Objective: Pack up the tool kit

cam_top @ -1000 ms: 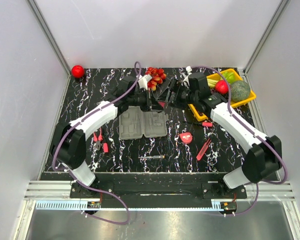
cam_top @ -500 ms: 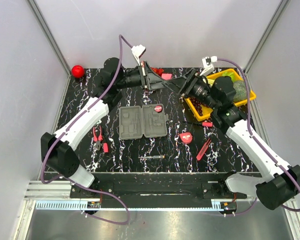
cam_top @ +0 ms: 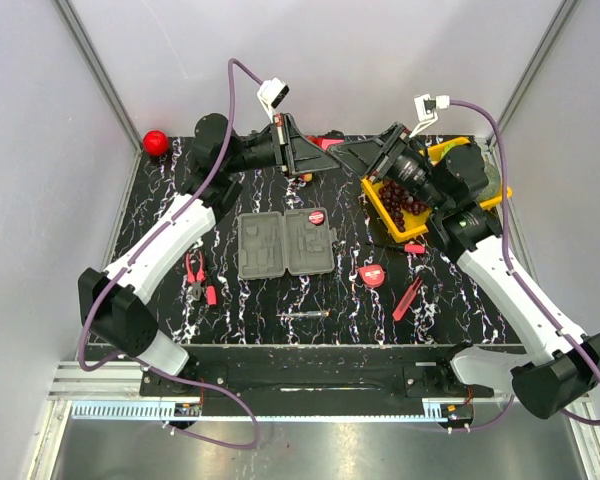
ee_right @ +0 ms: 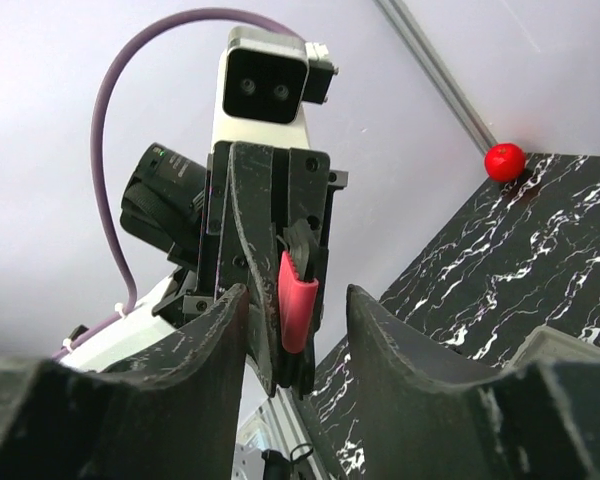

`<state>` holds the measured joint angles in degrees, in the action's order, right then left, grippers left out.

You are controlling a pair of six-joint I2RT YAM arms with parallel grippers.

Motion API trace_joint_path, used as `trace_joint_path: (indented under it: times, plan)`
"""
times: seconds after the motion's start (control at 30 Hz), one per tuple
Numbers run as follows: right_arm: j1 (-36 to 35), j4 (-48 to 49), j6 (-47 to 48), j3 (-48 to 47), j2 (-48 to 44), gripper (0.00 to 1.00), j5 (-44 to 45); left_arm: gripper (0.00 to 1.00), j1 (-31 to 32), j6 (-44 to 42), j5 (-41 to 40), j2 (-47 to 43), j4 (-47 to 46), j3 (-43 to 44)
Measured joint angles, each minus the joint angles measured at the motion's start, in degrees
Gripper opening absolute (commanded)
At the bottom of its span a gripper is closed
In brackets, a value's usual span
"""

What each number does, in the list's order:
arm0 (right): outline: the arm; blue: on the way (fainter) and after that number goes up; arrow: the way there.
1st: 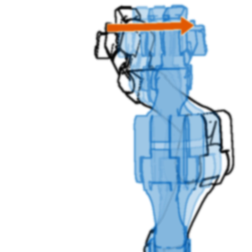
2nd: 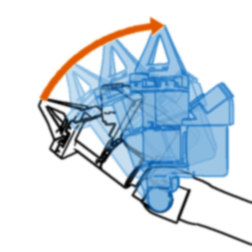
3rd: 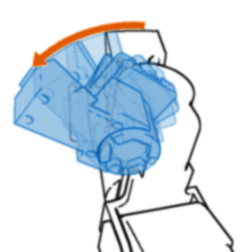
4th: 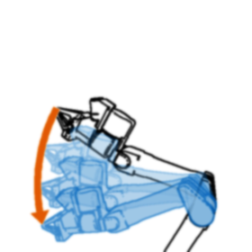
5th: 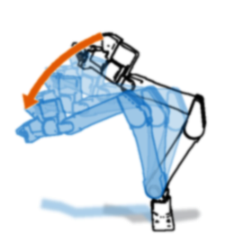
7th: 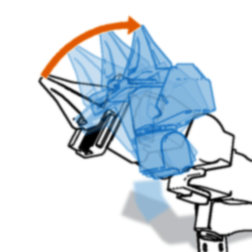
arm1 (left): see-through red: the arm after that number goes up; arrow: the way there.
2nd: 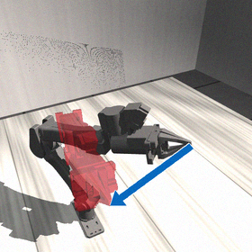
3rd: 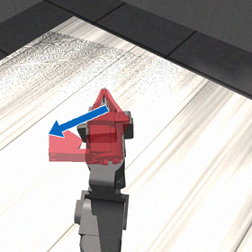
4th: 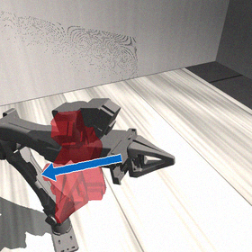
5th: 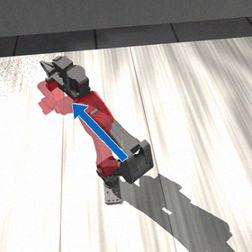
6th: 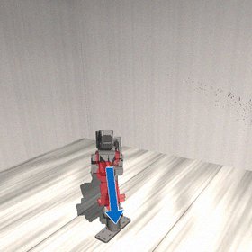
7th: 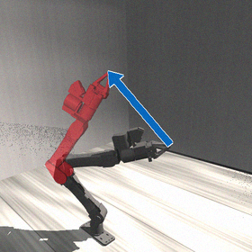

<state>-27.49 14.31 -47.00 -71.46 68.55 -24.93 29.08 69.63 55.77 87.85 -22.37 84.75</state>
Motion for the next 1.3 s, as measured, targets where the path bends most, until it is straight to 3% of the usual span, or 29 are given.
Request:
trace_joint_path:
  times: [0.13,0.3,0.33,0.43,0.47,0.53,0.6,0.8,0.93,1.13,1.3]
  plan:
    - [0.00,-0.02,0.02,0.00,0.35,0.22,-1.99,0.00,0.00,-0.66,0.00,-0.07,0.83,0.00]
    - [0.11,-0.74,-0.83,0.02,0.46,0.11,-2.01,0.00,-0.13,-2.19,0.20,-0.31,2.32,0.00]
    - [0.11,-0.76,-0.87,0.02,0.46,0.09,-1.92,0.04,-0.13,-2.40,0.20,-0.39,2.54,0.00]
    - [0.09,-0.87,-1.20,0.02,0.46,0.05,-1.92,0.60,-0.13,-4.17,0.00,-0.87,3.82,0.00]
    - [0.02,-0.85,-1.20,0.02,0.46,0.05,-1.73,0.74,-0.13,-4.79,-0.02,-1.11,4.55,0.00]
    - [0.00,-0.85,-1.25,0.02,0.48,0.04,-1.42,0.90,-0.13,-6.38,-0.13,-1.60,6.75,-0.02]
    - [0.00,-1.16,-1.25,0.02,0.57,0.03,-0.83,0.99,-0.24,-7.98,-0.39,-2.23,9.51,-0.02]
    - [0.31,-8.15,-0.31,-0.04,1.29,0.02,1.49,0.99,-3.21,-18.62,-3.50,-5.84,23.23,-0.09]
    - [0.44,-15.30,1.40,0.20,3.85,0.01,1.70,0.97,-7.69,-26.84,-11.65,-10.23,33.09,-4.07]
    - [0.44,-18.99,2.01,7.13,11.39,0.00,0.92,0.75,-9.01,-31.80,-24.15,-11.61,41.24,-13.81]
    - [0.22,-20.87,1.68,10.54,20.94,0.00,0.90,0.63,-8.90,-31.50,-27.41,-3.87,43.82,-18.27]
